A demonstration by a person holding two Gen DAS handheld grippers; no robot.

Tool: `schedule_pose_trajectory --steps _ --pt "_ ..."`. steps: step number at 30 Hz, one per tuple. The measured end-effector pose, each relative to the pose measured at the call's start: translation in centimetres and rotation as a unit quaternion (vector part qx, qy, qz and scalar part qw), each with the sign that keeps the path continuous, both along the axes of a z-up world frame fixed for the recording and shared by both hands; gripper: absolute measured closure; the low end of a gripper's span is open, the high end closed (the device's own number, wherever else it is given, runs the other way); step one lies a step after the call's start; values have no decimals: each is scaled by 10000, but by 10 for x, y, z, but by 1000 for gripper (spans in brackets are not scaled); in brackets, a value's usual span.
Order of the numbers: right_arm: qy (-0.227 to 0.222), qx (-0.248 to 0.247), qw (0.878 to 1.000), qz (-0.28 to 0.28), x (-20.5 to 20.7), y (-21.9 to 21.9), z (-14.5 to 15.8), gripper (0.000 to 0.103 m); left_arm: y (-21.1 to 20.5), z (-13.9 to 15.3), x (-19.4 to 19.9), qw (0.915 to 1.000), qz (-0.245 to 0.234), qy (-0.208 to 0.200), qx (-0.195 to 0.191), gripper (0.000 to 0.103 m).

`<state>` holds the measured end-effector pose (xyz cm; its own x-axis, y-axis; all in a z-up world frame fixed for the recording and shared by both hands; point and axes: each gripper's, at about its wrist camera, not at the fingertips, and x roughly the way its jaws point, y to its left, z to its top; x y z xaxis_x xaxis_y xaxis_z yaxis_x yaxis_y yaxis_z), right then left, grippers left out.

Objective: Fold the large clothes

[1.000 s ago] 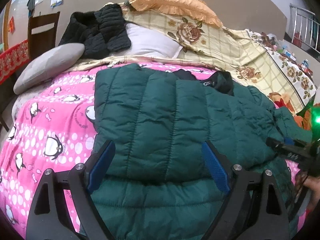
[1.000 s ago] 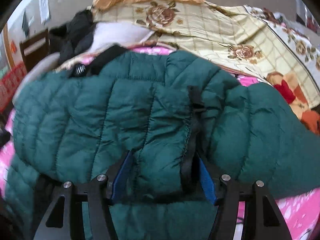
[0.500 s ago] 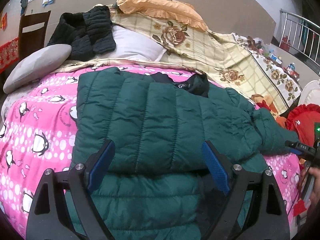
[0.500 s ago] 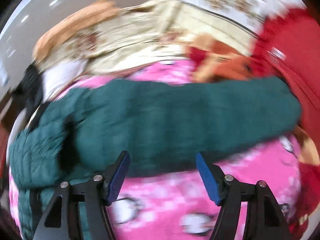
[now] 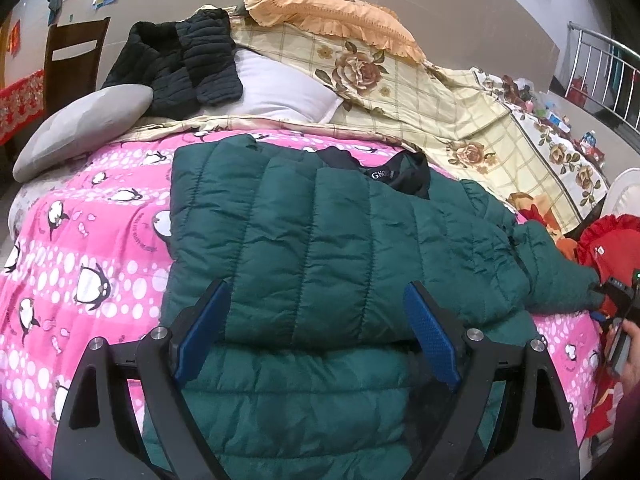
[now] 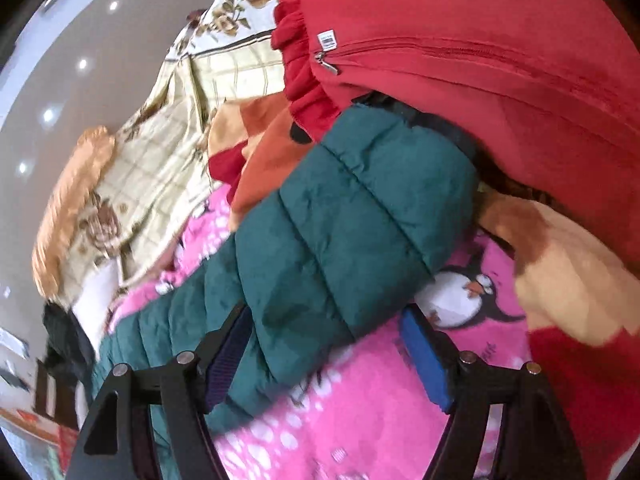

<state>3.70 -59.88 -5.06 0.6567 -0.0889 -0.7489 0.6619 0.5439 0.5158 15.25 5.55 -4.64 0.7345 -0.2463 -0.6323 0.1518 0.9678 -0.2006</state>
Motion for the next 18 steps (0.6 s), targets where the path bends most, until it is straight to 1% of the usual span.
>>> schedule_pose_trajectory --steps 4,5,6,7,8,9,11,13,15,18 --pt "-168 67 9997 -133 7 -6 -4 30 8 1 -1 10000 58 22 -28 15" --pt "-234 30 9997 -117 5 -6 -5 38 11 2 -1 10000 83 19 -37 15" --pt "-293 -19 9995 -69 6 -5 -4 44 16 3 -1 9999 145 11 -40 15" --pt "-339 -68 9994 28 8 -3 -2 54 19 3 -1 9998 176 14 -39 15" --pt "-345 -114 9993 90 10 0 0 62 24 3 0 9997 223 32 -50 15" --pt "-349 -244 9990 162 10 3 4 64 28 2 0 9996 254 49 -72 15" --pt "-474 -544 9969 302 8 10 17 76 34 1 1 9994 303 91 -130 15" --pt "-639 -789 9939 433 5 20 32 79 37 1 1 9993 321 108 -166 15" --pt "-858 -1018 9891 635 7 35 54 80 39 1 1 9992 346 98 -152 15" --pt "-1135 -1493 9755 1148 18 73 92 81 39 3 1 9991 395 62 -127 15"
